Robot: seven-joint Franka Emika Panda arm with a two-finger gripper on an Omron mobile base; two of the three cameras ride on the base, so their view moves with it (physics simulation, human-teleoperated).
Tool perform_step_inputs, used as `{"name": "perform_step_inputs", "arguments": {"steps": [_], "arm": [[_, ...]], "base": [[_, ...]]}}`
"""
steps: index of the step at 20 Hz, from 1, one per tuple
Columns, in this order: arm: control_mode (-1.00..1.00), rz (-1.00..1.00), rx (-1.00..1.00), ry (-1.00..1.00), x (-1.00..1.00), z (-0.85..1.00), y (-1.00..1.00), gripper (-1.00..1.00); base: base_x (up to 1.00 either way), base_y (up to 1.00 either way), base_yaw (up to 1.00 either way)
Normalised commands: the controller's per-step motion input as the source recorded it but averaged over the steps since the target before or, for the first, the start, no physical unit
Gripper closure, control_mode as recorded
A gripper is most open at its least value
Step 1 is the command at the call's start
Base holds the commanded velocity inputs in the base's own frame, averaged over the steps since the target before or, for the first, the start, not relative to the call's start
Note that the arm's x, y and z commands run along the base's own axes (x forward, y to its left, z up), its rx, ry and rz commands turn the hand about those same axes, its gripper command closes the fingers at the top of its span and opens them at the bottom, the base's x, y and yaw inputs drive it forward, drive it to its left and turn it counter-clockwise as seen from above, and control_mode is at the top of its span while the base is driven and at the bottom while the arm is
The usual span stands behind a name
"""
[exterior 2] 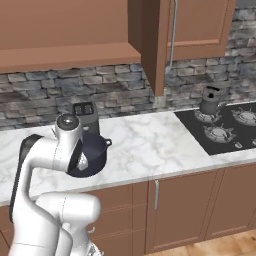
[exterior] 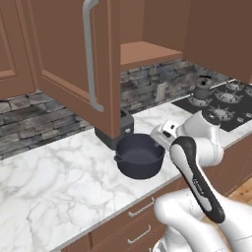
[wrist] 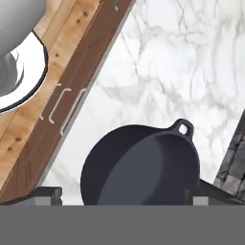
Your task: Pick the kettle from the cabinet and place it on a stove burner. Then pick the pot from the counter and place it on another stove burner. Finally, turn both burners on.
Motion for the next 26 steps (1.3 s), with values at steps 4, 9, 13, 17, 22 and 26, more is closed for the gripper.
{"name": "perform_step_inputs", "arguments": {"steps": [4, 9, 13, 17, 22, 26], "arm": [[-1.00, -0.05, -0.05, 0.10, 0.03, -0.05, 0.00, -1.00], [-1.00, -0.05, -0.05, 0.10, 0.15, -0.11, 0.00, -1.00], [-1.00, -0.03, -0.08, 0.09, 0.23, -0.23, -0.03, -1.00], [-1.00, -0.02, -0.10, 0.07, 0.22, -0.29, -0.06, -1.00], [-1.00, -0.02, -0.07, 0.09, 0.28, -0.26, -0.05, -1.00], [-1.00, -0.01, -0.06, 0.06, 0.34, -0.21, 0.00, -1.00]], "base": [[0.00, 0.00, 0.00], [0.00, 0.00, 0.00], [0.00, 0.00, 0.00], [0.00, 0.00, 0.00], [0.00, 0.00, 0.00], [0.00, 0.00, 0.00]]}}
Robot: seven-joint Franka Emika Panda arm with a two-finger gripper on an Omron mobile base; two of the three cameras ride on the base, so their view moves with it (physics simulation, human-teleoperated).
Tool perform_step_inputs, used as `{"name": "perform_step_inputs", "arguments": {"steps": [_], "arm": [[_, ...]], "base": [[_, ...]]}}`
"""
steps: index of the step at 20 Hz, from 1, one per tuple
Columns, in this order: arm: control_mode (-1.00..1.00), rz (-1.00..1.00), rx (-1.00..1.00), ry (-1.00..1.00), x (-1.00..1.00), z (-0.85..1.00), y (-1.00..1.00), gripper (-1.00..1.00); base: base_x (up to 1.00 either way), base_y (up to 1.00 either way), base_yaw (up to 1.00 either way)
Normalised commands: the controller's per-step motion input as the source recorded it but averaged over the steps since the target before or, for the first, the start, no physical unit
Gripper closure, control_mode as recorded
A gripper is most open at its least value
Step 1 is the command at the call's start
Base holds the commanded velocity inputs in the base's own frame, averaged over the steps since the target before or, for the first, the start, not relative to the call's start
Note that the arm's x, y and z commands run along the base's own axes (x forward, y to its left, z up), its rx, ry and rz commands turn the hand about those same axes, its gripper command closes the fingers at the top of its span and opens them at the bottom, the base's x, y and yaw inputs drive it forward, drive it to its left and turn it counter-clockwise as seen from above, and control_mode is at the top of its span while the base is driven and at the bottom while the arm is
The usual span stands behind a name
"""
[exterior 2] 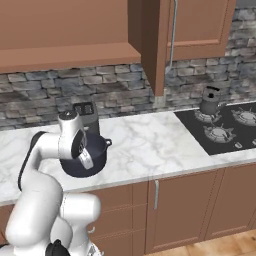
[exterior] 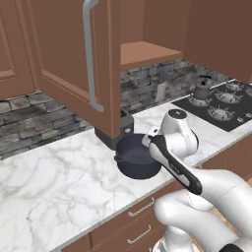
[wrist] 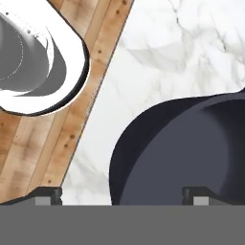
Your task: Pick the kettle from the cabinet and place it on a stove burner. Then pick the pot from the counter and place it on another stove burner. Finally, turn both burners on.
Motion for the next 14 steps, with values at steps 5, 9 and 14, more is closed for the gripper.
{"name": "perform_step_inputs", "arguments": {"steps": [5, 9, 14], "arm": [[-1.00, -0.01, -0.06, 0.05, 0.28, -0.25, 0.00, -1.00], [-1.00, 0.00, -0.05, 0.06, 0.20, -0.26, 0.00, -1.00], [-1.00, 0.00, -0.02, 0.06, 0.02, -0.25, -0.02, -1.00]], "base": [[0.00, 0.00, 0.00], [0.00, 0.00, 0.00], [0.00, 0.00, 0.00]]}}
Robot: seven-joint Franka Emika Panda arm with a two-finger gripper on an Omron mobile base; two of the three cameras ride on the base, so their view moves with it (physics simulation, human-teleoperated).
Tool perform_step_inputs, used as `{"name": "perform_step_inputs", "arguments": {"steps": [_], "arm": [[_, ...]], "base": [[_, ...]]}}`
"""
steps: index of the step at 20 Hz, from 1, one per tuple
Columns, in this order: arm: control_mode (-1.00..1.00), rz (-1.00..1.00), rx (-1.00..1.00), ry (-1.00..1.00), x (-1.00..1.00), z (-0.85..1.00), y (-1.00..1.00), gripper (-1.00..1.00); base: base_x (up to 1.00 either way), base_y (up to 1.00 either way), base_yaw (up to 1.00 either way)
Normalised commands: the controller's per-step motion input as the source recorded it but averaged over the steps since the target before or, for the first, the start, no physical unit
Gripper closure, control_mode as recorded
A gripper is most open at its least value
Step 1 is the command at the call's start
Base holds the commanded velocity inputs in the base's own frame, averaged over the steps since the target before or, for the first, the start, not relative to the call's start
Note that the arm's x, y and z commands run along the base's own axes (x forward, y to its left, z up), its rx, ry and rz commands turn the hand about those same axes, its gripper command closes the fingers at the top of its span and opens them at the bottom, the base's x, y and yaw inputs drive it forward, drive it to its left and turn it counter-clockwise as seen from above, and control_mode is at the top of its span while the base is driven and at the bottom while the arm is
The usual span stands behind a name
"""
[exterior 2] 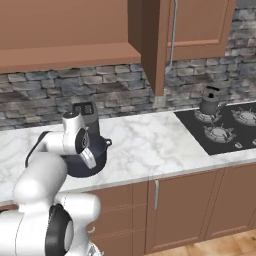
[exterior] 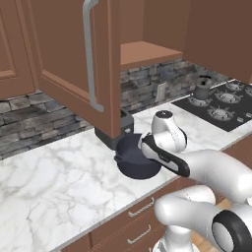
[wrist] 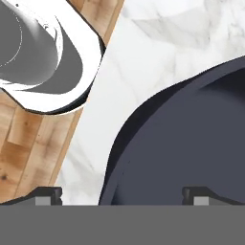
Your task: Pick the kettle from the cabinet and place it on a stove burner. Then pick the pot from the counter and place it on another stove burner. Finally, turn both burners on.
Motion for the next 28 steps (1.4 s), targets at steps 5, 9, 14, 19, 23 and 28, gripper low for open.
{"name": "perform_step_inputs", "arguments": {"steps": [5, 9, 14, 19, 23, 28], "arm": [[-1.00, 0.00, 0.00, 0.05, 0.00, -0.22, -0.01, -1.00], [-1.00, 0.00, 0.00, 0.06, 0.06, -0.21, 0.00, -1.00], [-1.00, 0.00, 0.00, 0.03, 0.10, -0.07, 0.00, 1.00], [-1.00, 0.00, 0.00, 0.03, 0.00, 0.00, 0.00, 1.00], [-1.00, 0.00, 0.00, 0.02, -0.04, 0.00, 0.00, 1.00], [-1.00, -0.08, 0.00, 0.00, -0.29, 0.07, 0.00, 1.00]], "base": [[0.00, 0.00, 0.00], [0.00, 0.00, 0.00], [0.00, 0.00, 0.00], [0.00, 0.00, 0.00], [0.00, 0.00, 0.00], [0.00, 0.00, 0.00]]}}
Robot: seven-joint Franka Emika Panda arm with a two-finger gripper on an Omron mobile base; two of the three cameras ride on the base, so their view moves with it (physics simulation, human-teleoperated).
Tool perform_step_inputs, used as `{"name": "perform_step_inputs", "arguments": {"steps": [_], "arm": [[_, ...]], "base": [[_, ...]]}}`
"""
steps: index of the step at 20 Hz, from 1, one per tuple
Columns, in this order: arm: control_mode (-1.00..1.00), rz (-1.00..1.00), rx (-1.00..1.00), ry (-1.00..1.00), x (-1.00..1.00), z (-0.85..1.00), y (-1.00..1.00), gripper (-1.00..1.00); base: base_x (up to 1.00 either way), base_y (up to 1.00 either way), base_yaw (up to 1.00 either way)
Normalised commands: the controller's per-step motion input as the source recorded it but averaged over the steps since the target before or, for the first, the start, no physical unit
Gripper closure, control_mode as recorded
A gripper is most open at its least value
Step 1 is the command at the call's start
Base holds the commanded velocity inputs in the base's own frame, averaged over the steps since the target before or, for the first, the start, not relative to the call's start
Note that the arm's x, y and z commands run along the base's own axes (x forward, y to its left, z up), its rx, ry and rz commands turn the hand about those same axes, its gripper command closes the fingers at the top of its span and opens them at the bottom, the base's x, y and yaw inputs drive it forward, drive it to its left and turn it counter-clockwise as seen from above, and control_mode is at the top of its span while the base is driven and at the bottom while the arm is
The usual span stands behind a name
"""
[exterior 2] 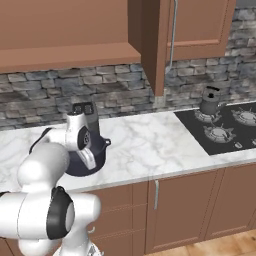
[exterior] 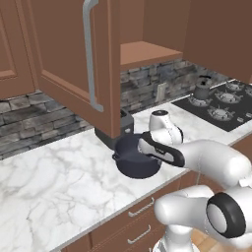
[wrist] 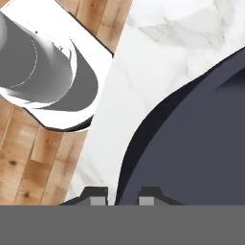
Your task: Pick the kettle from the cabinet and place it on a stove burner. Then pick the pot from the counter and place it on another stove burner. Finally, turn both burners on.
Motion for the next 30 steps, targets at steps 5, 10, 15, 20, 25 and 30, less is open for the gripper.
{"name": "perform_step_inputs", "arguments": {"steps": [5, 10, 15, 20, 25, 30], "arm": [[-1.00, -0.09, -0.02, -0.02, -0.35, 0.40, 0.00, 1.00], [-1.00, -0.07, -0.05, -0.05, -0.29, 0.50, 0.00, 1.00], [-1.00, -0.06, -0.08, -0.09, -0.28, 0.54, -0.01, 1.00], [-1.00, -0.06, -0.06, -0.08, -0.33, 0.56, -0.02, 1.00], [-1.00, -0.02, -0.01, -0.03, -0.29, 0.58, -0.13, 1.00], [-1.00, 0.00, 0.00, -0.02, -0.28, 0.54, -0.18, 1.00]], "base": [[0.00, 0.00, 0.00], [0.00, 0.00, 0.00], [0.00, 0.00, 0.00], [0.00, 0.00, 0.00], [0.00, 0.00, 0.00], [0.00, 0.00, 0.00]]}}
